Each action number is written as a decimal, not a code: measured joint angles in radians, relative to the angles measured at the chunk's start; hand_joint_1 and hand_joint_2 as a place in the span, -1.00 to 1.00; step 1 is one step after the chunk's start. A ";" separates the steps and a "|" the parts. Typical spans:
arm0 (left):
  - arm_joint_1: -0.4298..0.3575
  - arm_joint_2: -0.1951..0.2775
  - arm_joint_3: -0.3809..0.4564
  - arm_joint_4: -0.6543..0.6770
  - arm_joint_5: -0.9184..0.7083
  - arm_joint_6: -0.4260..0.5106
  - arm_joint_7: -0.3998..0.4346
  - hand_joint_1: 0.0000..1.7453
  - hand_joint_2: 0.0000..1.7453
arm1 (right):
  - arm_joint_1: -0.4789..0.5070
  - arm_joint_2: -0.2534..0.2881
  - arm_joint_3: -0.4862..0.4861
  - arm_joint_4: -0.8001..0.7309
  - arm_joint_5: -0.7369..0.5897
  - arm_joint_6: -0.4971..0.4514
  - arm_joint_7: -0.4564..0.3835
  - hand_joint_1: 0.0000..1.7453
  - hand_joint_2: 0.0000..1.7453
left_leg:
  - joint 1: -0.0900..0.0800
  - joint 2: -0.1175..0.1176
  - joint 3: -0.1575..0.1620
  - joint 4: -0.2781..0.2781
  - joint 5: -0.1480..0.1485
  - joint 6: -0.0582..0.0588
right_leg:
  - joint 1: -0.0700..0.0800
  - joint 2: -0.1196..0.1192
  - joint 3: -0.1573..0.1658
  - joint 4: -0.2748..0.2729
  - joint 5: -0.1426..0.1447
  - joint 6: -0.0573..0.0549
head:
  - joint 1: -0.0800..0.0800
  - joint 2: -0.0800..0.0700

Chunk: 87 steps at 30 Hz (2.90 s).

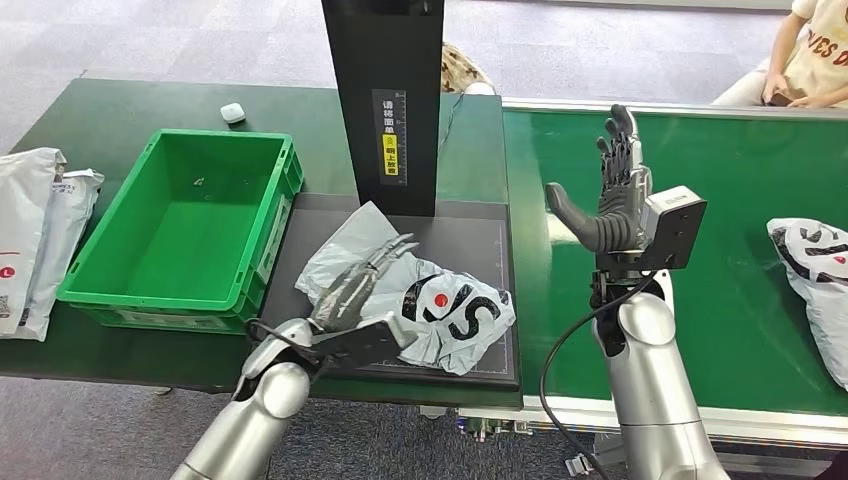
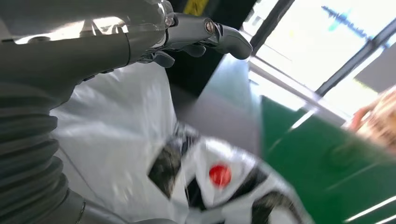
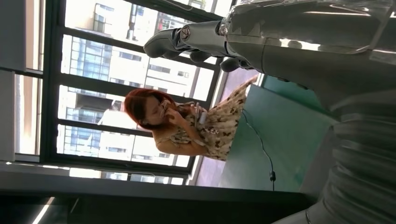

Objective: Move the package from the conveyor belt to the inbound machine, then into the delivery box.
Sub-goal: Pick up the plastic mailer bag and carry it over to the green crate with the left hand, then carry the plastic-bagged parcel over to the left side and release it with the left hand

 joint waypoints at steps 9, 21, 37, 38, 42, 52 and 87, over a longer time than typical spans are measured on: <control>-0.223 -0.079 -0.120 0.464 -0.147 -0.188 0.297 -1.00 1.00 | 0.019 0.095 -0.073 0.037 0.051 0.041 0.011 -1.00 1.00 | 0.000 -0.001 0.003 -0.001 0.000 0.000 | 0.001 -0.001 0.004 0.000 -0.001 0.000 | 0.000 0.000; -0.329 -0.108 -0.124 0.641 -0.167 -0.228 0.384 1.00 1.00 | 0.018 0.134 -0.110 0.068 0.067 0.039 0.012 -1.00 1.00 | 0.000 0.001 0.031 -0.003 -0.006 -0.005 | 0.003 0.000 0.031 -0.001 -0.005 -0.006 | 0.002 0.000; -0.338 -0.115 -0.108 0.645 -0.207 -0.120 0.388 1.00 1.00 | 0.068 0.135 -0.136 0.025 0.070 0.027 0.016 -1.00 1.00 | 0.000 0.001 0.033 -0.003 -0.006 -0.005 | 0.003 0.001 0.032 -0.001 -0.006 -0.006 | 0.002 0.000; -0.338 -0.115 -0.107 0.645 -0.207 -0.119 0.388 1.00 1.00 | 0.069 0.135 -0.137 0.024 0.070 0.027 0.016 -1.00 1.00 | 0.000 0.001 0.033 -0.003 -0.006 -0.005 | 0.003 0.001 0.032 -0.001 -0.006 -0.006 | 0.002 0.000; -0.338 -0.116 -0.105 0.645 -0.207 -0.119 0.388 1.00 1.00 | 0.071 0.135 -0.139 0.024 0.070 0.027 0.016 -1.00 1.00 | 0.000 0.001 0.033 -0.003 -0.006 -0.005 | 0.003 0.001 0.031 -0.001 -0.006 -0.006 | 0.002 0.000; -0.334 -0.116 -0.099 0.645 -0.211 -0.091 0.371 1.00 1.00 | 0.077 0.135 -0.141 0.016 0.072 0.027 0.016 -1.00 1.00 | 0.000 0.001 0.032 -0.003 -0.006 -0.005 | 0.003 0.001 0.031 -0.001 -0.006 -0.006 | 0.002 0.000; -0.389 0.252 0.443 -0.017 -0.594 0.322 0.501 1.00 1.00 | 0.320 0.103 -0.278 -0.258 0.092 0.047 -0.006 -1.00 1.00 | 0.001 0.001 0.011 -0.003 -0.003 -0.006 | 0.003 0.001 0.010 0.000 -0.004 -0.006 | 0.001 0.000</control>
